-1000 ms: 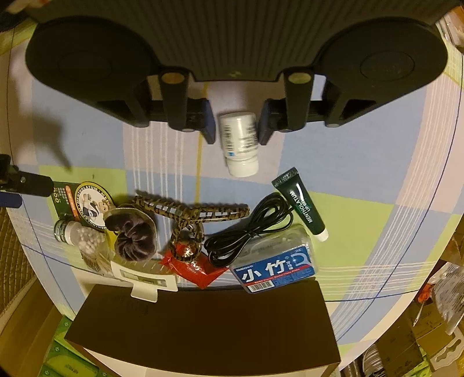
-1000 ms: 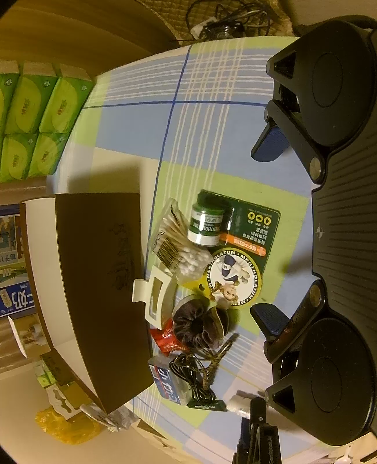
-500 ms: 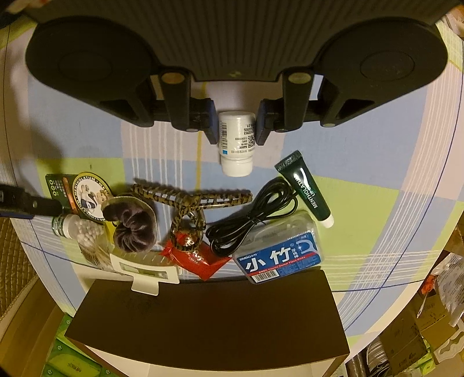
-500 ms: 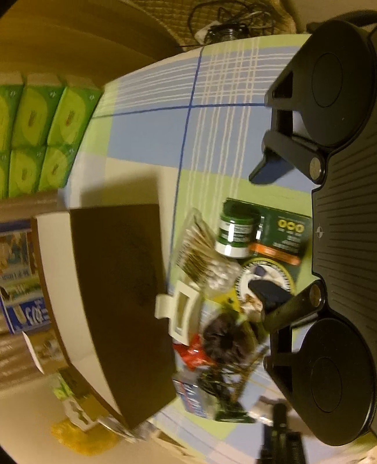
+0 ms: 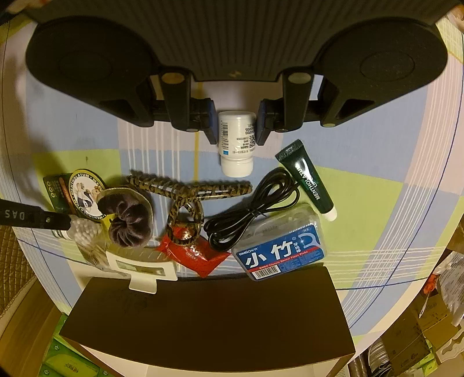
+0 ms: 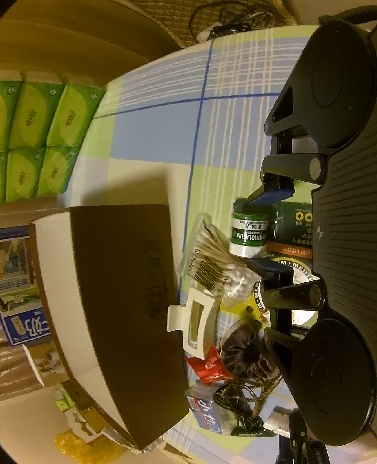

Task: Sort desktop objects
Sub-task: 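Grasp the white pill bottle with the left gripper while the right gripper grasps the green-carded Mentholatum jar, then carry the pill bottle and Mentholatum card into the box with both grippers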

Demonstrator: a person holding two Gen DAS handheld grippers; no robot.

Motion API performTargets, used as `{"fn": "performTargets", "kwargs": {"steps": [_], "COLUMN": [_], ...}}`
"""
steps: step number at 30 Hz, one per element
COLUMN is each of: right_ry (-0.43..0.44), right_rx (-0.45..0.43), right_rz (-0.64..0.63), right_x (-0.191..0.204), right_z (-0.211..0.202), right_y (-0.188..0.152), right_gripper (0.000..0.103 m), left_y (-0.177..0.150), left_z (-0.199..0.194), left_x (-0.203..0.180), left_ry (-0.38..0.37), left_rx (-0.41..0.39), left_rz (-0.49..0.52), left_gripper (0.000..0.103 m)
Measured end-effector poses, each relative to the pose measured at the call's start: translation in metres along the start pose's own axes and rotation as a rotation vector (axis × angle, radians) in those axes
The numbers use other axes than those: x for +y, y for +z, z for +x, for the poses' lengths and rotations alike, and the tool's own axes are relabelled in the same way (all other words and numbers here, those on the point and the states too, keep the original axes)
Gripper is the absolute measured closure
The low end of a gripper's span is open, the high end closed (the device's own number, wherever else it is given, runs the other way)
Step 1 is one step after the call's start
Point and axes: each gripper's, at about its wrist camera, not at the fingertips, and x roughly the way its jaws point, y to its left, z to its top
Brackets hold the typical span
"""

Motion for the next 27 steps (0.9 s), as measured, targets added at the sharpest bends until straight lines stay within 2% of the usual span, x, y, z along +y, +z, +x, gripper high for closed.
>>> {"fn": "performTargets", "kwargs": {"steps": [7,14,21,27], "right_ry": [-0.023,-0.021,0.011,0.031], "right_rx": [-0.007,0.041,0.102,0.093], "right_rz": [-0.067,-0.102,-0.148,-0.154], "right_x": [0.005,0.005,0.003,0.005], "right_z": [0.003,-0.005,-0.024,-0.047], "right_y": [-0.003,-0.008,-0.026,-0.036], "right_gripper": [0.071,0.071,0.071,0.071], "left_y": [0.001,-0.003,-0.009,-0.016], "left_z": [0.003,0.001,-0.005,-0.013], "left_x": [-0.002,-0.003,-0.008,-0.011], "left_ry": [0.018,0.036,0.049,0.053], "left_rx": [-0.007,-0.007,0.009,0.001], "left_rz": [-0.014,-0.044,-0.067,-0.079], "left_gripper": [0.081,0.081,0.081,0.081]}}
